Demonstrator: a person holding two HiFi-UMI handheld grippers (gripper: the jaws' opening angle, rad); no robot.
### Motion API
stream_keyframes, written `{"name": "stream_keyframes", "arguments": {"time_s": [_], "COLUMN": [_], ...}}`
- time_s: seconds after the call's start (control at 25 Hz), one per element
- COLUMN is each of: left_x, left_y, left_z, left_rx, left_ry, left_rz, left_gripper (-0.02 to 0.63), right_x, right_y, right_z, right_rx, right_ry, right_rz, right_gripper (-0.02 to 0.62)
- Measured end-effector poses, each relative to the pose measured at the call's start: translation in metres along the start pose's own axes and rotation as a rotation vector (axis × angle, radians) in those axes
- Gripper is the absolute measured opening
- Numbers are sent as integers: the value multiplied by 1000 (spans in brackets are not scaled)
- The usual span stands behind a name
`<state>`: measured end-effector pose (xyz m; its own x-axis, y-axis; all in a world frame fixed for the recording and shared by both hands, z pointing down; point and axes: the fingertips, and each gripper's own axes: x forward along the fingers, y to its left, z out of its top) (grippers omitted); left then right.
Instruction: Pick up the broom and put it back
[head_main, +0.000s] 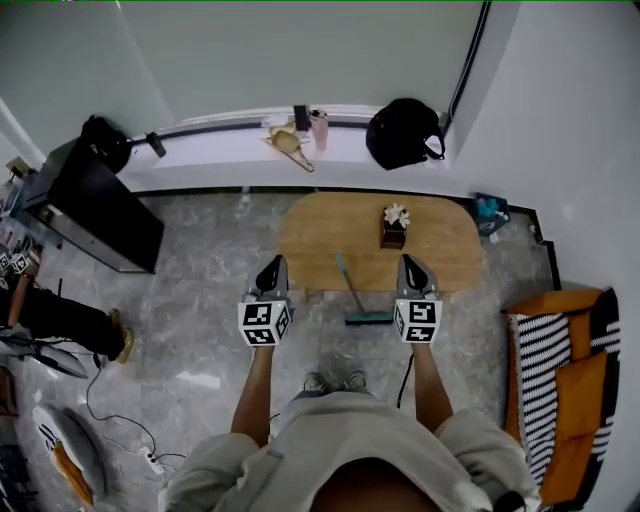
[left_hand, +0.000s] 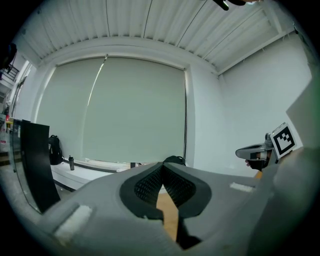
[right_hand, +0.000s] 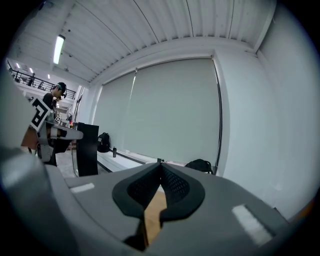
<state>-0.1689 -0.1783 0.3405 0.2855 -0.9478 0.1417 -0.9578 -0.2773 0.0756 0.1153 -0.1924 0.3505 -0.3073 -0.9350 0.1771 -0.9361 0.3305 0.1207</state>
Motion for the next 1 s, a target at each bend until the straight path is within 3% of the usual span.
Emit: {"name": "stream_keyframes", "arguments": {"time_s": [0.52, 1.0], "left_x": [-14, -24], "left_y": [-1, -2], "left_z": [30, 34], "left_rx": [24, 20], "left_ry": [-46, -60], "left_rz": [4, 1], "left_gripper": [2, 2], "right_x": [-25, -28], "right_y": [-19, -22], "right_z": [22, 30], "right_rx": [-14, -13], "right_ry": [-31, -54], "right_rz": [-39, -62], "right_gripper": [0, 0]}}
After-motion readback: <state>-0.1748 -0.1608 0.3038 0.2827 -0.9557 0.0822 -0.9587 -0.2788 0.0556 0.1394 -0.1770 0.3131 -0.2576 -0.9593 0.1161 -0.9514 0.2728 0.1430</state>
